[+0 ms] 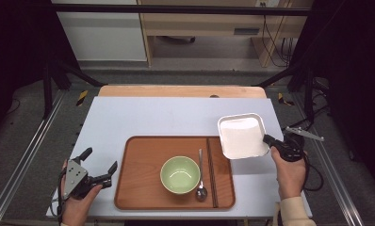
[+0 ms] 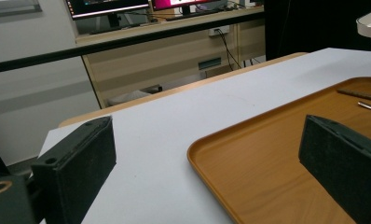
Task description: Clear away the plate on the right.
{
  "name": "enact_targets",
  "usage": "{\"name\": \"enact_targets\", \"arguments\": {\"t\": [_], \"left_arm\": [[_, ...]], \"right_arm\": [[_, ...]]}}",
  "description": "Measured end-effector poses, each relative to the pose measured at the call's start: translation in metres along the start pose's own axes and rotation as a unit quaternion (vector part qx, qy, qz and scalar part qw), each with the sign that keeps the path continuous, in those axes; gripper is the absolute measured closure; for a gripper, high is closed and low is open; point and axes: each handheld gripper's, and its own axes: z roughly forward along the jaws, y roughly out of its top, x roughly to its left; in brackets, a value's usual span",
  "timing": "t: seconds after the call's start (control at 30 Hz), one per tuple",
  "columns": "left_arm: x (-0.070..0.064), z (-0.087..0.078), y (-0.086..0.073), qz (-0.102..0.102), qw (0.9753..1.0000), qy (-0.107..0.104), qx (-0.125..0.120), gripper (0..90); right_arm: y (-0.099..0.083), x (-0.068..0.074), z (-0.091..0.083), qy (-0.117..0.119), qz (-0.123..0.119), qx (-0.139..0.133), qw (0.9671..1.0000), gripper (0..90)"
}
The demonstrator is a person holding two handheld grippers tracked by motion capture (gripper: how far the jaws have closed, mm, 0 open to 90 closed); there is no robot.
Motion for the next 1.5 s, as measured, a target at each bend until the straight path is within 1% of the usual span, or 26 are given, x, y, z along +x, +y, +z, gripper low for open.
{"name": "enact_targets", "arguments": {"t": [0.03, 0.07, 0.1, 0.13, 0.2, 0.23, 0.3, 0.33, 0.4, 0.47, 0.6, 0.67, 0.7, 0.73, 0.77, 0.8, 0.87, 0.97, 1.07, 1.17, 1.27, 1.3, 1.37, 1.4, 1.47, 1.5], "left_arm": [[0.0, 0.001, 0.003, 0.001, 1.0, -0.001, 0.001, 3.6], [-0.001, 0.002, 0.01, -0.003, 1.0, -0.004, 0.001, 3.8], [-0.001, 0.004, 0.016, -0.008, 0.9999, -0.007, 0.0, 3.9], [-0.002, 0.005, 0.022, -0.008, 0.9999, -0.009, -0.001, 4.0], [-0.005, 0.008, 0.036, -0.001, 0.9999, -0.01, -0.003, 4.9], [-0.007, 0.01, 0.043, 0.004, 0.9999, -0.013, -0.007, 5.1], [-0.011, 0.015, 0.055, 0.013, 0.9998, -0.014, -0.011, 6.1], [-0.013, 0.019, 0.063, 0.012, 0.9998, -0.016, -0.009, 6.7], [-0.018, 0.027, 0.075, 0.003, 0.9997, -0.022, -0.002, 7.5], [-0.023, 0.036, 0.084, 0.0, 0.9996, -0.027, 0.003, 9.5], [-0.04, 0.057, 0.103, 0.005, 0.9993, -0.035, 0.013, 12.4], [-0.05, 0.067, 0.11, -0.005, 0.9987, -0.047, 0.02, 13.7], [-0.054, 0.073, 0.114, -0.004, 0.9986, -0.051, 0.017, 14.5], [-0.06, 0.078, 0.118, -0.015, 0.998, -0.057, 0.023, 15.2], [-0.065, 0.083, 0.12, -0.019, 0.9978, -0.06, 0.022, 15.8], [-0.069, 0.087, 0.122, -0.022, 0.9975, -0.064, 0.024, 17.5], [-0.077, 0.098, 0.124, -0.023, 0.9961, -0.079, 0.032, 22.1], [-0.087, 0.111, 0.122, -0.029, 0.9944, -0.089, 0.049, 23.2], [-0.097, 0.12, 0.118, -0.033, 0.994, -0.086, 0.059, 23.0], [-0.102, 0.125, 0.115, -0.036, 0.9941, -0.081, 0.063, 22.3], [-0.104, 0.131, 0.113, -0.044, 0.9938, -0.078, 0.066, 22.6], [-0.104, 0.132, 0.112, -0.042, 0.9938, -0.077, 0.067, 22.9], [-0.105, 0.133, 0.111, -0.049, 0.9937, -0.073, 0.068, 23.4], [-0.104, 0.133, 0.111, -0.055, 0.9938, -0.071, 0.065, 24.0], [-0.104, 0.133, 0.111, -0.056, 0.9943, -0.066, 0.063, 25.9], [-0.103, 0.132, 0.111, -0.059, 0.9943, -0.064, 0.062, 26.9]], "right_arm": [[0.002, 0.006, 0.002, 0.005, -0.003, -0.002, 1.0, 89.2], [0.004, 0.011, 0.003, 0.008, -0.007, -0.004, 0.9999, 89.1], [0.008, 0.019, 0.006, 0.014, -0.011, -0.007, 0.9998, 89.1], [0.011, 0.026, 0.009, 0.019, -0.016, -0.007, 0.9997, 89.1], [0.017, 0.042, 0.014, 0.029, -0.025, -0.01, 0.9992, 89.1], [0.021, 0.049, 0.016, 0.033, -0.034, -0.012, 0.9988, 89.1], [0.028, 0.064, 0.02, 0.044, -0.038, -0.02, 0.9981, 89.2], [0.03, 0.07, 0.022, 0.048, -0.041, -0.022, 0.9978, 89.1], [0.035, 0.085, 0.025, 0.051, -0.051, -0.03, 0.997, 89.2], [0.038, 0.096, 0.026, 0.051, -0.051, -0.038, 0.9967, 89.1], [0.038, 0.114, 0.028, 0.054, -0.048, -0.053, 0.996, 89.1], [0.038, 0.122, 0.031, 0.054, -0.046, -0.062, 0.9956, 89.1], [0.037, 0.124, 0.031, 0.053, -0.045, -0.064, 0.9955, 89.1], [0.036, 0.128, 0.032, 0.053, -0.044, -0.066, 0.9954, 89.1], [0.035, 0.132, 0.033, 0.052, -0.046, -0.069, 0.9952, 89.1], [0.033, 0.135, 0.034, 0.051, -0.046, -0.07, 0.9952, 89.1], [0.031, 0.138, 0.036, 0.053, -0.046, -0.07, 0.9951, 89.1], [0.028, 0.142, 0.036, 0.055, -0.048, -0.069, 0.995, 89.1], [0.026, 0.145, 0.036, 0.054, -0.05, -0.07, 0.9948, 89.2], [0.023, 0.147, 0.036, 0.054, -0.052, -0.076, 0.9943, 89.2], [0.021, 0.151, 0.035, 0.054, -0.058, -0.082, 0.9935, 89.2], [0.02, 0.153, 0.035, 0.054, -0.06, -0.085, 0.9931, 89.1], [0.017, 0.156, 0.035, 0.056, -0.061, -0.087, 0.9928, 89.1], [0.016, 0.157, 0.035, 0.056, -0.062, -0.088, 0.9926, 89.1], [0.014, 0.16, 0.034, 0.057, -0.063, -0.091, 0.9922, 89.1], [0.013, 0.161, 0.034, 0.057, -0.064, -0.091, 0.9921, 89.1]]}}
